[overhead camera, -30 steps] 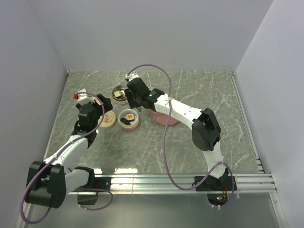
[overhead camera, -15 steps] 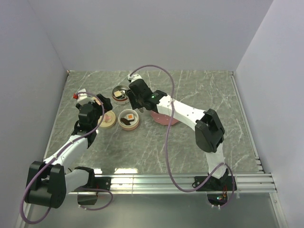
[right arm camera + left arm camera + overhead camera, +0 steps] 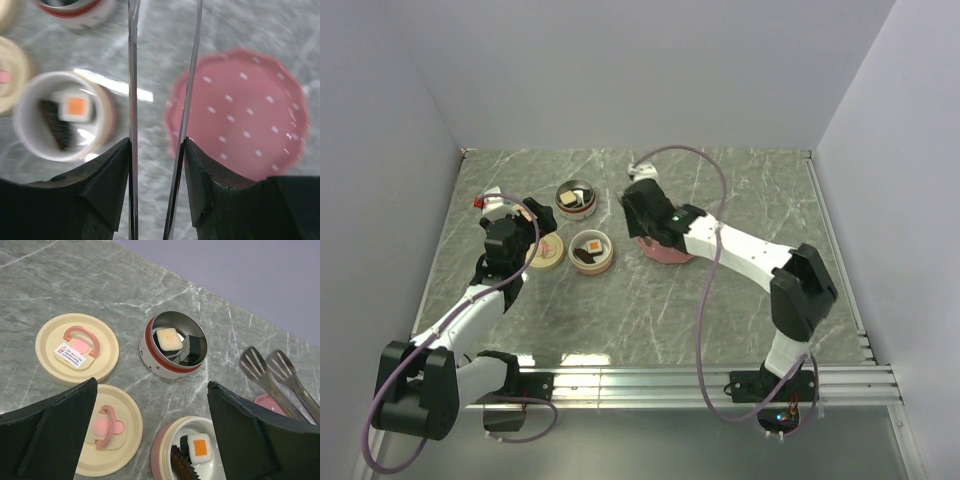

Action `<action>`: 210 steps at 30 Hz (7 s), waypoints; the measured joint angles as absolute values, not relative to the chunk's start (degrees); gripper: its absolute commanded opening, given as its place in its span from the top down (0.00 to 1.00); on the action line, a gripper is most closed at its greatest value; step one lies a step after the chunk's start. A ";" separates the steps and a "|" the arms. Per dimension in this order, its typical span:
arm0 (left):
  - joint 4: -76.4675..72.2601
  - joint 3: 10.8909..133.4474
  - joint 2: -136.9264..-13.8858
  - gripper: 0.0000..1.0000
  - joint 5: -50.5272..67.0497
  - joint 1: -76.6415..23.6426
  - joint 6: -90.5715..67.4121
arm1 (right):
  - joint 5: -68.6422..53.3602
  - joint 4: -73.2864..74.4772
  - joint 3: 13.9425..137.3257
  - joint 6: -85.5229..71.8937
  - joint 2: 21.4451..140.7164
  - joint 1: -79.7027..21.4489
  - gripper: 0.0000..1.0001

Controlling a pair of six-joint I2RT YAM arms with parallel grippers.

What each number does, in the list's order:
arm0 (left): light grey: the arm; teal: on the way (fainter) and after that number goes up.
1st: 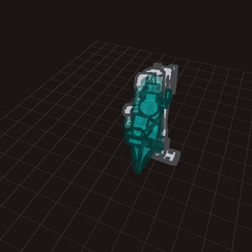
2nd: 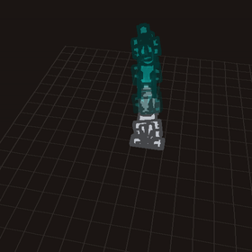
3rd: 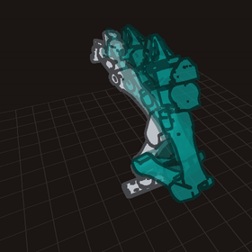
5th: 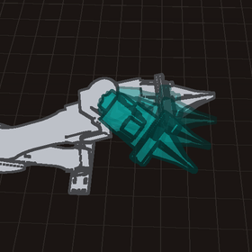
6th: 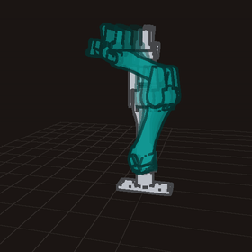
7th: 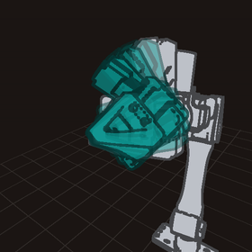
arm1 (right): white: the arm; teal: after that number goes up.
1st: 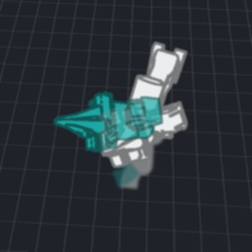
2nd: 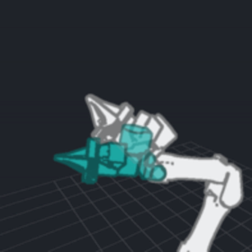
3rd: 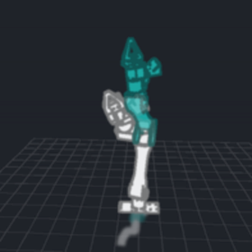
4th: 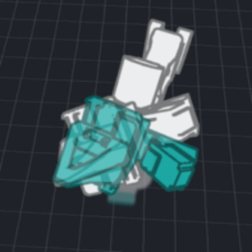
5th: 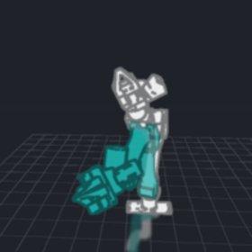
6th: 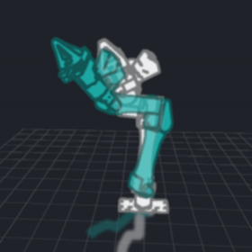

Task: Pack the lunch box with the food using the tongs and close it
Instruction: Place the food into the lunch box, then put down the clamp, then pick up the lid of the lunch box with the left arm, then put the lid back on the lunch box

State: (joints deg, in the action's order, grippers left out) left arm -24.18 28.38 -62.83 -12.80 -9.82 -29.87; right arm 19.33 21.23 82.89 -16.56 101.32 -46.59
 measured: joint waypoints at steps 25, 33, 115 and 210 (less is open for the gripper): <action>-25.54 28.34 -62.26 0.02 -10.37 -9.39 -29.95 | 27.79 21.28 43.31 -30.65 69.56 -29.43 0.44; -25.65 28.34 -62.22 0.02 -10.31 -9.30 -30.74 | 24.71 21.39 41.65 -30.59 69.58 -24.36 0.44; -5.23 36.10 -84.38 0.42 -24.27 -13.58 -41.87 | -11.81 -8.14 48.12 -15.53 81.30 -21.45 0.15; 8.16 50.24 -83.42 1.00 -20.43 -31.22 -38.41 | -8.86 -12.80 41.87 -17.67 80.58 -21.45 0.16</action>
State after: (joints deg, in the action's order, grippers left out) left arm 8.16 50.24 -83.42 -20.43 -31.22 -38.41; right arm -8.86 -12.80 41.87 -17.67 80.58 -21.45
